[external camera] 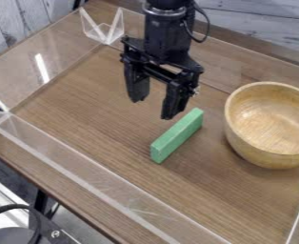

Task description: Remove the green block from inside the brown bowl and put it on the table

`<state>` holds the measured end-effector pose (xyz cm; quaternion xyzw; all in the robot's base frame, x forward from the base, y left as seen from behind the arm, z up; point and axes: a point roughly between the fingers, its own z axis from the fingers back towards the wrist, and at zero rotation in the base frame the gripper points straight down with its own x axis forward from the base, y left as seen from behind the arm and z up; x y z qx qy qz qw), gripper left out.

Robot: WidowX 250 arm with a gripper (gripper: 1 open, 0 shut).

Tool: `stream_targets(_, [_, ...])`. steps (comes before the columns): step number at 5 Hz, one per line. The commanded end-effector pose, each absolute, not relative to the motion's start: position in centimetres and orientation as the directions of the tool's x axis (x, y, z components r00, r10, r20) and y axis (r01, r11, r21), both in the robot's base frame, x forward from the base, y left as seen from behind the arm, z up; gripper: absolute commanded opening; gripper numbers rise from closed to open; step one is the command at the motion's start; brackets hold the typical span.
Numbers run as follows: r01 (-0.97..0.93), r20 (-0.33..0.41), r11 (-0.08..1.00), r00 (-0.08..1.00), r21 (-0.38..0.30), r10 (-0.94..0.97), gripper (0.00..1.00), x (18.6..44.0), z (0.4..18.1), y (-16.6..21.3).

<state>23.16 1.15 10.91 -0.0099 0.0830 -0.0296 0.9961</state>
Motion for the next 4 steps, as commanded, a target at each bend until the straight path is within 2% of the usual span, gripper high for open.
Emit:
stream_targets(1, [-0.006,-0.080,0.998,0.997,-0.063,0.001,1.00,23.6,11.9,1.9])
stream_targets(2, [-0.042,-0.052,0.995,0.998,-0.094,0.037,1.00,22.9,11.8,2.3])
stream_targets(4, [0.054,-0.055,0.995,0.997,-0.079,-0.058,1.00,23.1,11.3,0.4])
